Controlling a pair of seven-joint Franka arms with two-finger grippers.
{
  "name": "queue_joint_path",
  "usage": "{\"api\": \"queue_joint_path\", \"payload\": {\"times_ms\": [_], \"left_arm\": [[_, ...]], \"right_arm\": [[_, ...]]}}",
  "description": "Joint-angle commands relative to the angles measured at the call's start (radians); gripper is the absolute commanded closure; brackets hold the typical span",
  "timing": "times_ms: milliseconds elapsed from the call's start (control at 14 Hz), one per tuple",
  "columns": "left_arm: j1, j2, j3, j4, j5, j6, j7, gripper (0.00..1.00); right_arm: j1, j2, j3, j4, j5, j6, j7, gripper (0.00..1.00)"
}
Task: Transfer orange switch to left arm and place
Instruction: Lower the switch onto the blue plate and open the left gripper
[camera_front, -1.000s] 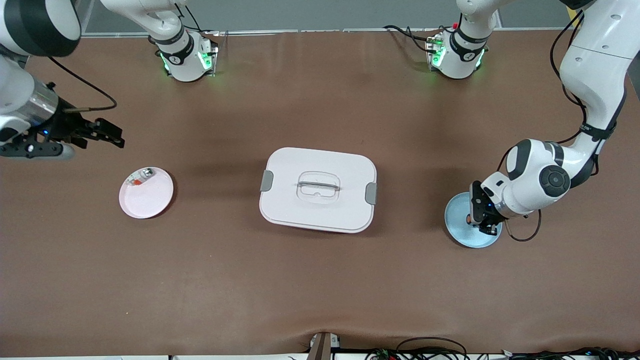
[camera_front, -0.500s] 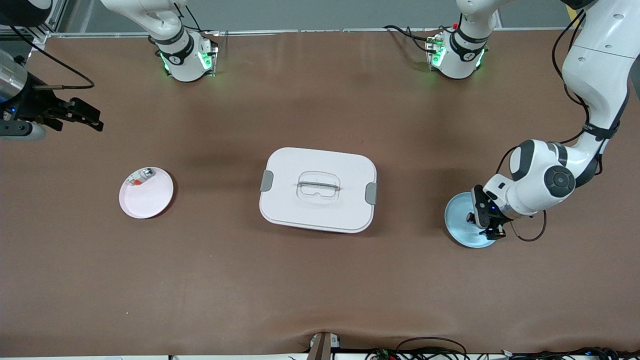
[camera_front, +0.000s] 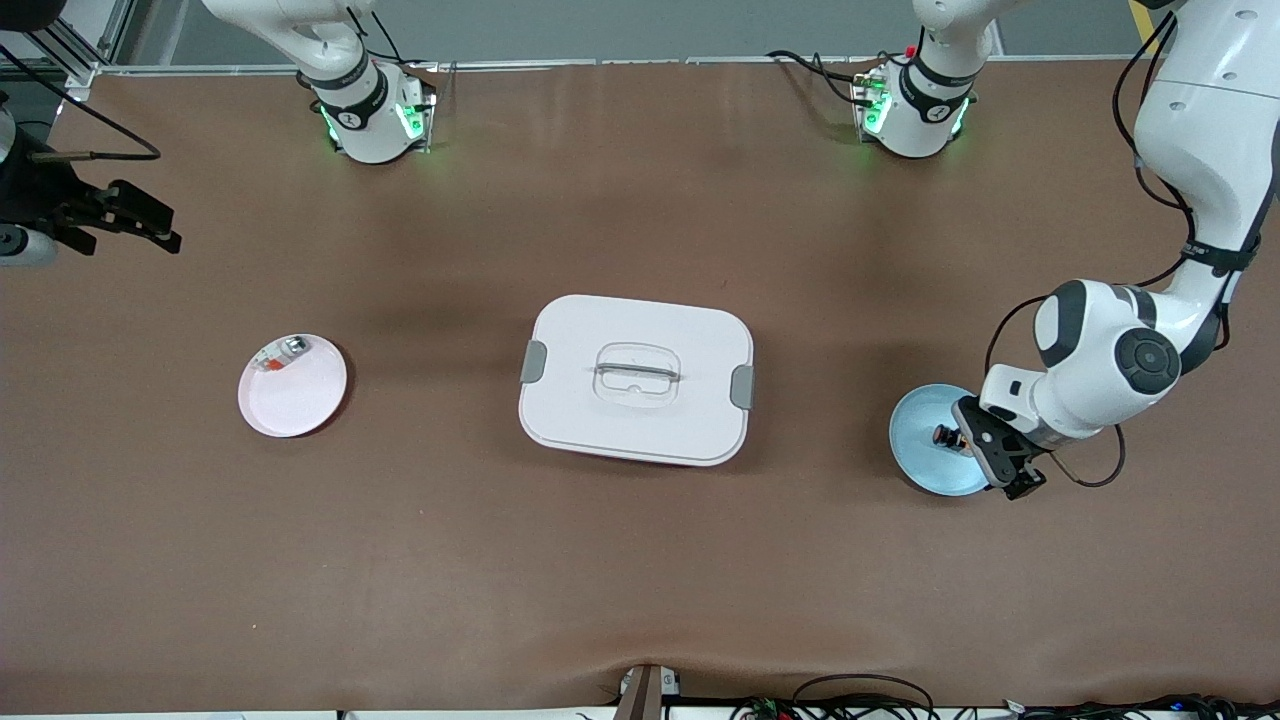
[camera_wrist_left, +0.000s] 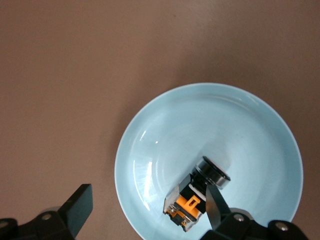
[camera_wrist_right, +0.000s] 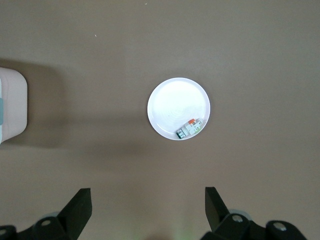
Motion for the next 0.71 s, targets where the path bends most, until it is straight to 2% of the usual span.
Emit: {"api": "queue_joint_path", "payload": {"times_ms": [0, 357, 643], "left_arm": [[0.004, -0.055, -0.035, 0.029, -0.024, -0.103, -0.142, 0.0], [0.004, -0.115, -0.104, 0.142, -0.025, -0.317, -0.5, 0.0], [0.001, -0.228, -0.115, 0.15, -0.056, -0.397, -0.776, 0.0]], "right_arm": [[-0.02, 0.016, 0.018, 0.045, -0.013, -0.034, -0.01, 0.0], [-0.02, 0.026, 0.018, 0.053, -0.012, -0.034, -0.011, 0.0], [-0.02, 0.026, 0.018, 0.059, -0.013, -0.034, -0.011, 0.0]]}}
